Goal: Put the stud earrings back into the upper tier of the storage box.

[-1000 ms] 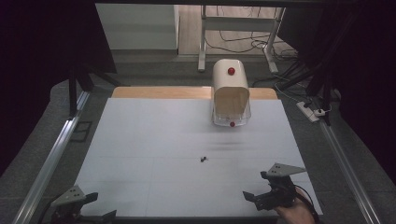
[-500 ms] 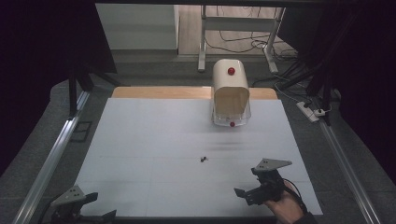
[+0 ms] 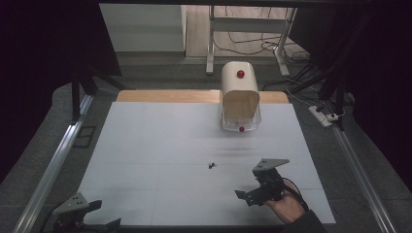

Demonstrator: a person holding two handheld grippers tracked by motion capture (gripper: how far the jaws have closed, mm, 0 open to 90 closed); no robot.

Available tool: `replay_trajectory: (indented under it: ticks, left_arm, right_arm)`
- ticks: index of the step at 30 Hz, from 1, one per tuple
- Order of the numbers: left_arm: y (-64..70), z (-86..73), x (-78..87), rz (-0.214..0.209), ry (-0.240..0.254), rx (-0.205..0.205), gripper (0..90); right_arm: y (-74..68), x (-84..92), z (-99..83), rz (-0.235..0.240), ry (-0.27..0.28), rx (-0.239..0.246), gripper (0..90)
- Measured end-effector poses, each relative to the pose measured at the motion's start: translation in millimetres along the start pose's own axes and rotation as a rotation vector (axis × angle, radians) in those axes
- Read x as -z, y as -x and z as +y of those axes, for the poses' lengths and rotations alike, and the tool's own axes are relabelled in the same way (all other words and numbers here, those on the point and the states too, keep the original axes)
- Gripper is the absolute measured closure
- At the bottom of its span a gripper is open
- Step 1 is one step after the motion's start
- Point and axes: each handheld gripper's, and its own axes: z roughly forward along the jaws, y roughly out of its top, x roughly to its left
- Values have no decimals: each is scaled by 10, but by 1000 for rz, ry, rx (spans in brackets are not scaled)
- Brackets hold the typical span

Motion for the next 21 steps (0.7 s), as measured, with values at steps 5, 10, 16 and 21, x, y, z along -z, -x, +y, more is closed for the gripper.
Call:
replay_trajectory:
  ticks: [5,10,16,21]
  left_arm:
    - [0,0,0,0,0,0,17]
    - [-1,0,0,-1,0,0,17]
    - [-1,0,0,0,0,0,17]
    - [-3,-1,1,-1,1,1,17]
  right_arm:
    - [22,-67,74,5,-8,-4,0]
    - [50,-125,151,-12,-22,0,0]
    - [63,-223,241,-26,-41,13,0]
    - [94,-306,310,-32,-52,25,0]
